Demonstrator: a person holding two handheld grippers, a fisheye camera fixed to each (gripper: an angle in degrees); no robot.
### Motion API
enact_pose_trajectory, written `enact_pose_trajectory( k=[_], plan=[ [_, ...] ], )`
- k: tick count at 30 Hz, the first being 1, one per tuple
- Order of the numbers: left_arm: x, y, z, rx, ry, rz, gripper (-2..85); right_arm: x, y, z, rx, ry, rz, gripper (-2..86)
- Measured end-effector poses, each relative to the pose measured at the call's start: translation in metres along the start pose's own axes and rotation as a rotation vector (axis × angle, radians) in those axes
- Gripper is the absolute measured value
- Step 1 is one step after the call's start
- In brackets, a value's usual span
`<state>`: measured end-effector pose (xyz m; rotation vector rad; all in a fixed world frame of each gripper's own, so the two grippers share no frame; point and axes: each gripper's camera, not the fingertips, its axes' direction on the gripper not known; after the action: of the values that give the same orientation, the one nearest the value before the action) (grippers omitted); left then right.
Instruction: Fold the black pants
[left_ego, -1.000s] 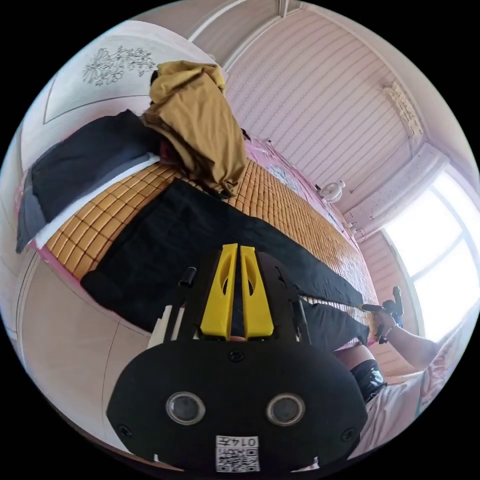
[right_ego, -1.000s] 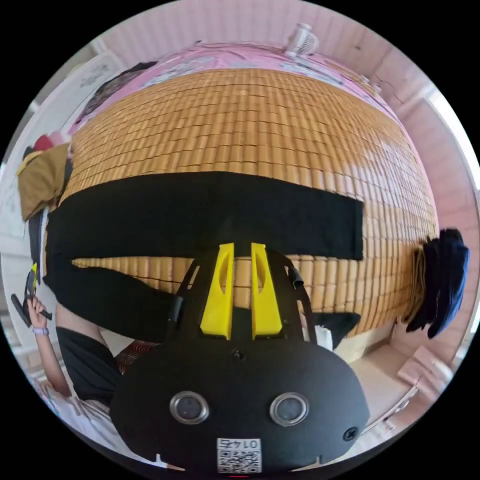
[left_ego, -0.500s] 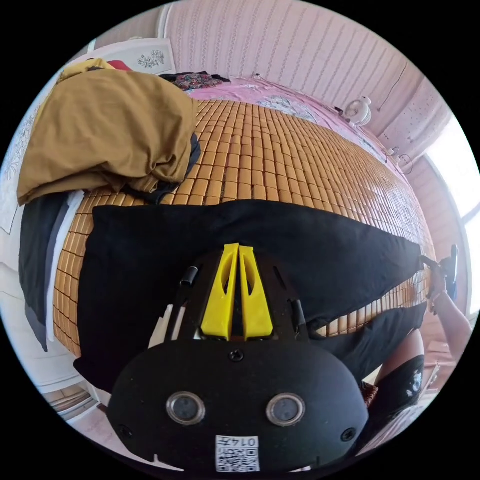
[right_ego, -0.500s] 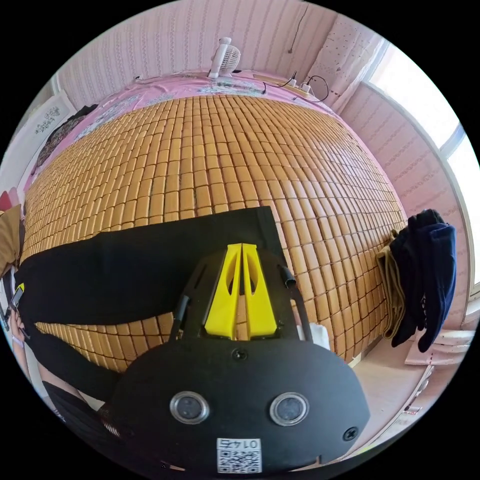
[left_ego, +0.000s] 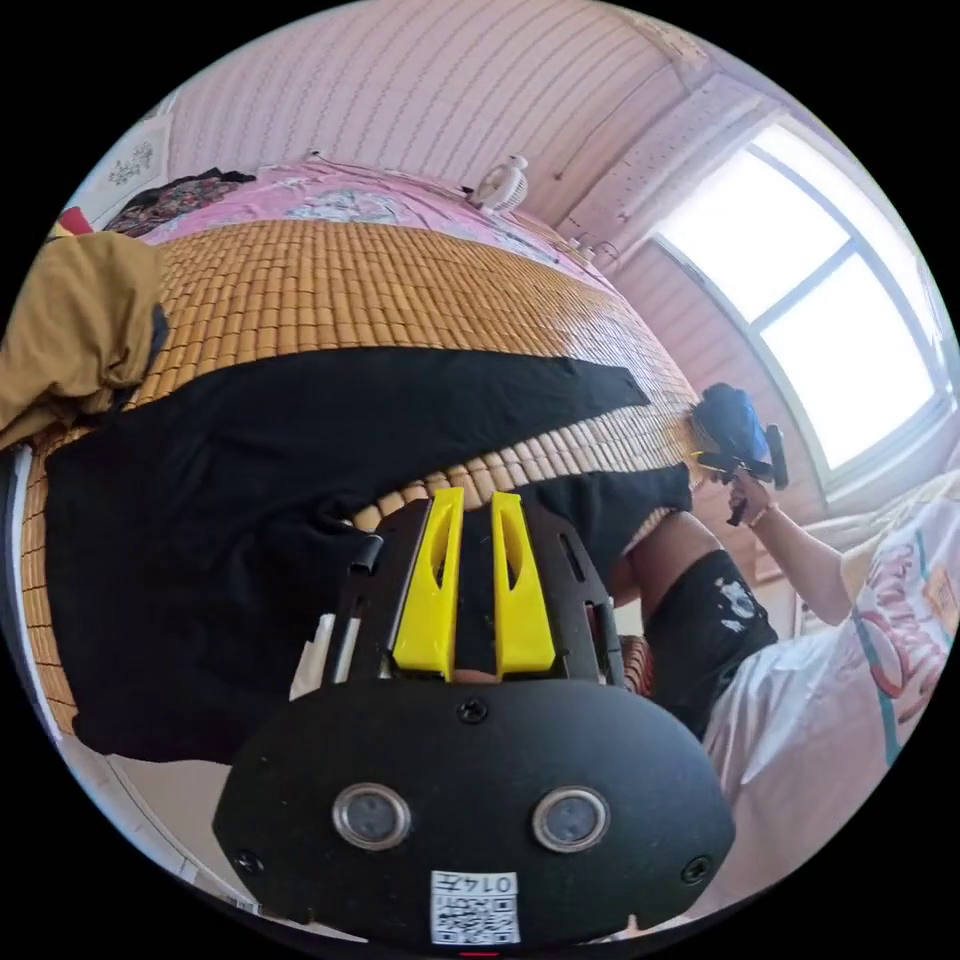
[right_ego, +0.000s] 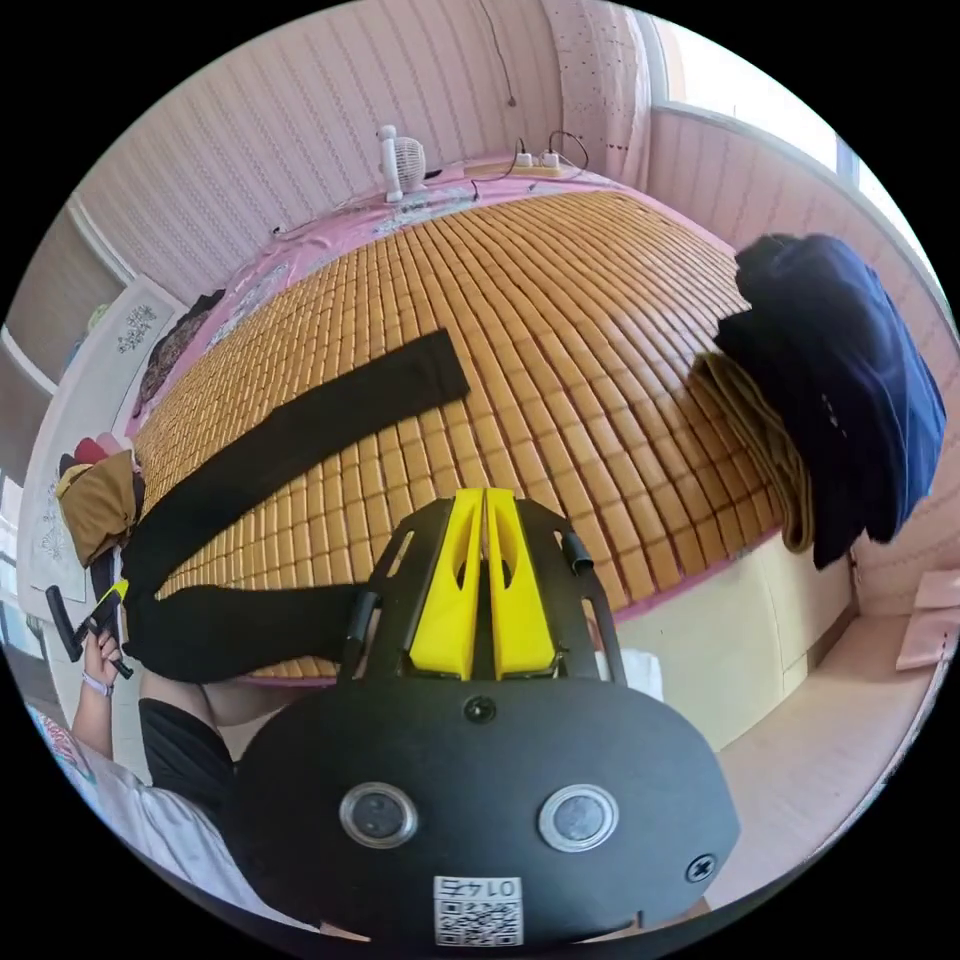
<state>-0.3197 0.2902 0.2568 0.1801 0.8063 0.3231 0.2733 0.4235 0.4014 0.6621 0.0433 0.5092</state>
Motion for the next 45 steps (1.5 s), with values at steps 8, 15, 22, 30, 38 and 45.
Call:
enact_pose_trajectory(
  k=[8,15,22,30,38,45],
  plan=[
    [0.11,0.002,0.118,-0.233,-0.046,0.262,9.9,0.06,0.052,-0.023,0.013,-0.301,0.131,9.6],
    [0.143,-0.006,0.145,-0.265,-0.261,0.343,4.8,0.081,0.033,-0.002,-0.086,-0.313,0.145,1.9],
    [0.156,-0.008,0.128,-0.233,-0.193,0.359,-0.8,0.092,0.022,-0.071,0.112,-0.453,0.028,0.8],
    [0.155,0.017,0.094,-0.154,0.039,0.371,-1.0,0.157,0.083,-0.112,0.179,-0.392,0.118,0.6],
    [0.132,0.035,0.081,-0.201,-0.009,0.276,-1.0,0.181,0.118,-0.099,0.047,-0.167,0.238,0.5],
    [0.092,0.029,0.06,-0.137,-0.3,0.104,-1.0,0.138,0.08,-0.101,0.096,0.071,0.05,0.5]
  ],
)
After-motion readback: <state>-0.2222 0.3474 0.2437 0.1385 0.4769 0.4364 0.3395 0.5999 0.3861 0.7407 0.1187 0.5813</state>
